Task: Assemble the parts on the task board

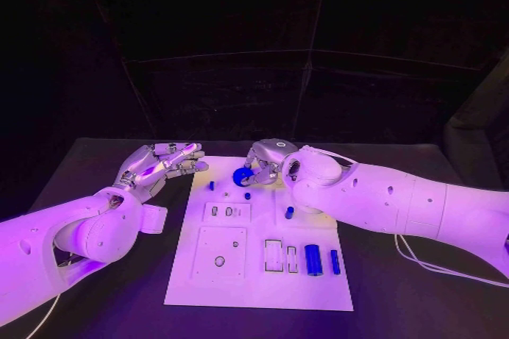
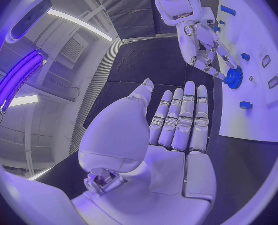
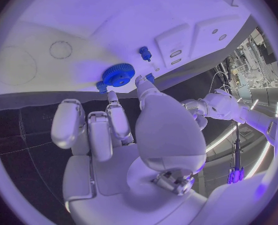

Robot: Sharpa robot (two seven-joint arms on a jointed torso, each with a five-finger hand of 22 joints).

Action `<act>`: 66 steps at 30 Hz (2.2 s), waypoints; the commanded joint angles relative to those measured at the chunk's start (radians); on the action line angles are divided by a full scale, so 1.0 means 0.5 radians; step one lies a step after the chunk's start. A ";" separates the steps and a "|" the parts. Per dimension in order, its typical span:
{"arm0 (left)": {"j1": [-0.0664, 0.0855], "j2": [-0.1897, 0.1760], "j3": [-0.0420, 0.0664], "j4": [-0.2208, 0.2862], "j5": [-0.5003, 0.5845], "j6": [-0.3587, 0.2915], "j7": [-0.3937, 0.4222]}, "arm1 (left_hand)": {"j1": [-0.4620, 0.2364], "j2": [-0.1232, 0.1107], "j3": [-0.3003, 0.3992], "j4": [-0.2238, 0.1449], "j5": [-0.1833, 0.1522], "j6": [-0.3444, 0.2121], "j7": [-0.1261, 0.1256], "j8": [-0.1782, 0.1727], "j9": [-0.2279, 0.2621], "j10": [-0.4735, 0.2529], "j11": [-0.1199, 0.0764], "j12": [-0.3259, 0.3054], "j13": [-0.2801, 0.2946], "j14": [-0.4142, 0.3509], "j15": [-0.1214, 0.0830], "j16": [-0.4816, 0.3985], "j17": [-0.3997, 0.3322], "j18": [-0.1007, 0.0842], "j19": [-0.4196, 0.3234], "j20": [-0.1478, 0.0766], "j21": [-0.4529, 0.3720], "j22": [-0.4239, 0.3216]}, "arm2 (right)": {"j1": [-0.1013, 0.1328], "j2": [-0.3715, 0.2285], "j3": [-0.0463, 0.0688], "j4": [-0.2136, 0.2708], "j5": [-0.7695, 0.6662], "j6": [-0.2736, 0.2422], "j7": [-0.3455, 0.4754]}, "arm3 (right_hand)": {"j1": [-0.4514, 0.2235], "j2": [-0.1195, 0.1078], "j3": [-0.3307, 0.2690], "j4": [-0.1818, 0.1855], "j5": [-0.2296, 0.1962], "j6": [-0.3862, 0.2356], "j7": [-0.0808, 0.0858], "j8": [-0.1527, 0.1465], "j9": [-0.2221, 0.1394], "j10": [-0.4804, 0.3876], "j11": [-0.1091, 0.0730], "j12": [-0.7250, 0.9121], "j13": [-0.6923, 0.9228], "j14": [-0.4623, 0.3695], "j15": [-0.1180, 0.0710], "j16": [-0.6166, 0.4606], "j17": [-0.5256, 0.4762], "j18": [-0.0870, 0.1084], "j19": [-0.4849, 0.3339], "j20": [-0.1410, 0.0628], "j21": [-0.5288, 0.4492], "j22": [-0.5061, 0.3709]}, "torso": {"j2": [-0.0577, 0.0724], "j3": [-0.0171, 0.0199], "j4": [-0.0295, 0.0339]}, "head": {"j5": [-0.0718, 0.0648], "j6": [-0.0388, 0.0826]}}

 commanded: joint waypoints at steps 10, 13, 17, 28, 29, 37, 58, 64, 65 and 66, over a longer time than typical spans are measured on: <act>0.003 -0.012 0.002 0.005 -0.008 0.032 0.000 | -0.008 0.007 0.001 -0.010 -0.011 0.005 0.009 -0.012 -0.002 0.004 0.005 -0.013 -0.001 0.012 0.006 -0.011 -0.001 0.031 0.020 0.001 -0.013 -0.003 | 0.004 -0.532 0.001 0.274 0.698 -0.231 0.429 | 0.154 0.027 -0.031 -0.082 0.089 0.023 -0.012 0.001 0.000 -0.012 -0.010 -0.030 0.000 0.135 0.000 -0.004 0.175 -0.013 -0.004 -0.002 0.001 -0.022 | -0.011 0.0071 -0.038 | -0.016 0.022; 0.003 -0.003 0.001 -0.004 -0.008 0.036 0.000 | -0.007 0.007 0.001 -0.011 -0.011 0.005 0.008 -0.012 -0.002 0.004 0.005 -0.013 -0.001 0.012 0.006 -0.011 -0.001 0.031 0.020 0.000 -0.014 -0.003 | 0.003 -0.631 0.001 0.273 0.822 -0.192 0.596 | 0.199 -0.031 -0.091 -0.133 0.181 -0.011 -0.004 -0.008 -0.003 -0.036 -0.002 -0.061 -0.024 0.134 0.006 -0.006 0.182 -0.003 -0.038 0.001 -0.030 -0.079 | -0.015 0.0167 -0.059 | -0.020 0.023; 0.001 0.013 0.001 -0.023 -0.008 0.046 0.000 | -0.006 0.008 0.002 -0.013 -0.011 0.006 0.007 -0.012 -0.001 0.006 0.004 -0.013 -0.001 0.013 0.006 -0.012 -0.001 0.031 0.020 0.000 -0.014 -0.003 | -0.006 -0.733 0.000 0.256 0.924 -0.183 0.767 | 0.264 -0.032 -0.118 -0.183 0.191 -0.028 -0.003 -0.008 -0.003 -0.034 -0.003 -0.055 -0.016 0.135 0.006 -0.004 0.194 -0.002 -0.043 0.003 -0.038 -0.088 | -0.018 0.0341 -0.076 | -0.026 0.034; -0.008 0.048 0.000 -0.074 -0.008 0.059 0.001 | -0.001 0.011 0.003 -0.019 -0.010 0.009 0.005 -0.012 -0.001 0.010 0.002 -0.013 -0.001 0.014 0.005 -0.014 -0.001 0.031 0.022 0.000 -0.017 -0.004 | -0.087 -0.796 0.000 0.154 0.977 -0.170 0.900 | 0.320 -0.005 -0.127 -0.223 0.193 -0.039 -0.005 -0.007 -0.002 -0.035 -0.005 -0.057 -0.016 0.138 0.004 0.000 0.208 -0.002 -0.040 0.003 -0.038 -0.085 | -0.021 0.0624 -0.096 | -0.032 0.040; -0.009 0.049 0.000 -0.077 -0.008 0.059 0.001 | -0.001 0.011 0.003 -0.019 -0.010 0.009 0.005 -0.012 -0.001 0.010 0.002 -0.013 -0.001 0.014 0.005 -0.014 -0.001 0.031 0.022 0.000 -0.017 -0.004 | -0.096 -0.793 0.000 0.143 0.977 -0.167 0.904 | 0.321 -0.005 -0.127 -0.223 0.193 -0.039 -0.005 -0.007 -0.002 -0.035 -0.005 -0.057 -0.016 0.139 0.004 0.001 0.210 -0.003 -0.040 0.003 -0.038 -0.084 | -0.019 0.0655 -0.098 | -0.031 0.040; -0.016 0.056 -0.001 -0.095 -0.008 0.059 0.001 | 0.002 0.012 0.005 -0.024 -0.010 0.010 0.004 -0.013 -0.001 0.011 0.001 -0.014 0.000 0.015 0.005 -0.016 -0.001 0.031 0.023 0.000 -0.018 -0.005 | -0.166 -0.768 0.000 0.089 0.963 -0.154 0.923 | 0.324 0.001 -0.128 -0.226 0.193 -0.042 -0.003 -0.008 -0.003 -0.036 -0.004 -0.059 -0.017 0.139 0.005 0.001 0.212 -0.003 -0.038 0.002 -0.037 -0.082 | -0.020 0.0549 -0.099 | -0.028 0.021; -0.024 0.070 -0.002 -0.126 -0.008 0.059 -0.001 | 0.005 0.013 0.006 -0.028 -0.010 0.011 0.004 -0.014 -0.001 0.012 0.001 -0.015 -0.001 0.015 0.005 -0.017 -0.001 0.031 0.024 0.000 -0.020 -0.006 | -0.187 -0.720 0.001 -0.011 0.977 -0.230 0.918 | 0.331 0.075 -0.124 -0.236 0.176 -0.037 0.003 0.001 0.001 -0.013 0.001 -0.026 0.012 0.149 0.010 0.017 0.253 -0.013 -0.008 0.006 -0.012 -0.031 | -0.024 0.0466 -0.098 | -0.028 0.007; -0.025 0.070 -0.002 -0.126 -0.008 0.060 -0.003 | 0.005 0.013 0.006 -0.028 -0.010 0.011 0.004 -0.014 -0.001 0.012 0.001 -0.015 -0.001 0.015 0.005 -0.017 -0.001 0.031 0.024 0.000 -0.020 -0.006 | -0.187 -0.709 0.001 -0.024 0.980 -0.214 0.907 | 0.337 0.098 -0.119 -0.248 0.148 -0.021 0.001 0.007 0.002 -0.007 -0.001 -0.018 0.020 0.151 0.009 0.019 0.259 -0.014 -0.002 0.006 -0.006 -0.021 | -0.025 0.0444 -0.096 | -0.033 0.003; -0.025 0.070 -0.002 -0.126 -0.008 0.060 -0.003 | 0.005 0.013 0.006 -0.028 -0.010 0.011 0.004 -0.014 -0.001 0.012 0.001 -0.015 -0.001 0.015 0.005 -0.017 -0.001 0.031 0.024 0.000 -0.020 -0.006 | -0.187 -0.707 0.001 -0.024 0.980 -0.215 0.905 | 0.337 0.098 -0.119 -0.248 0.148 -0.021 0.001 0.007 0.002 -0.007 -0.001 -0.018 0.020 0.151 0.009 0.019 0.259 -0.014 -0.002 0.006 -0.006 -0.021 | -0.025 0.0444 -0.095 | -0.034 0.003; -0.025 0.070 -0.002 -0.126 -0.008 0.060 -0.003 | 0.005 0.013 0.006 -0.028 -0.010 0.011 0.004 -0.014 -0.001 0.012 0.001 -0.015 -0.001 0.015 0.005 -0.017 -0.001 0.031 0.024 0.000 -0.020 -0.006 | -0.187 -0.705 0.001 -0.024 0.980 -0.216 0.901 | 0.337 0.099 -0.119 -0.248 0.147 -0.020 0.001 0.007 0.003 -0.006 -0.001 -0.016 0.021 0.151 0.009 0.020 0.259 -0.015 -0.001 0.006 -0.005 -0.019 | -0.025 0.0445 -0.094 | -0.034 0.003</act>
